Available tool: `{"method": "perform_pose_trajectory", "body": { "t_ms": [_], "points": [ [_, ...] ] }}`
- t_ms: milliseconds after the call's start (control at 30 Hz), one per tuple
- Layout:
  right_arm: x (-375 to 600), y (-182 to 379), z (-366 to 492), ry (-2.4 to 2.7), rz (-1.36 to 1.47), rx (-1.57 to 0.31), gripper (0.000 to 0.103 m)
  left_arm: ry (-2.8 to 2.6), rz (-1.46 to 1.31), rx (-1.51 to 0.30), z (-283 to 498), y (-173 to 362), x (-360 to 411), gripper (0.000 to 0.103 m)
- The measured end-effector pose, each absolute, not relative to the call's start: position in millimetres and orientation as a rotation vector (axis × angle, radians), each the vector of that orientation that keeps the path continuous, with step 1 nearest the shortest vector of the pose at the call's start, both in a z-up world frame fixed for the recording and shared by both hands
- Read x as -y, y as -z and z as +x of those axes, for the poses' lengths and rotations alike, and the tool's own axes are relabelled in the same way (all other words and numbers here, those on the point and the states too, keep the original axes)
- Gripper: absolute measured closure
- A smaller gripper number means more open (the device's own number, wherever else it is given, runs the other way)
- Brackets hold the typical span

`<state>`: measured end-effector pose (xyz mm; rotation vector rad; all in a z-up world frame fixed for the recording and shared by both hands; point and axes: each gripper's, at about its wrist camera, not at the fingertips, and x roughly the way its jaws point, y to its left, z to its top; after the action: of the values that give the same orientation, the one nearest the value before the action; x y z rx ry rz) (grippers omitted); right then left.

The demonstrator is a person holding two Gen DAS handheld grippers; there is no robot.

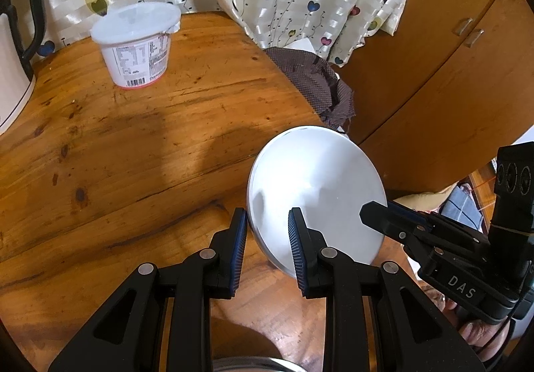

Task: Organize plates and bowls
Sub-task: 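Grip the remaining white bowl rim with the left gripper while the right gripper grips it too, then carry the white bowl over the bowl stack with both grippers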

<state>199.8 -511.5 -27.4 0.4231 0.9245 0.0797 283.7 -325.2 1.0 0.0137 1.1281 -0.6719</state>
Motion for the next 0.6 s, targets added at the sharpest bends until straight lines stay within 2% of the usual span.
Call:
{"method": "perform_pose_trajectory", "body": {
  "t_ms": [600],
  "points": [
    [488,-14,147,-0.089,0.401,-0.868,0.085,0.675,0.004,-1.059,231,-43,297,0.077]
  ]
}}
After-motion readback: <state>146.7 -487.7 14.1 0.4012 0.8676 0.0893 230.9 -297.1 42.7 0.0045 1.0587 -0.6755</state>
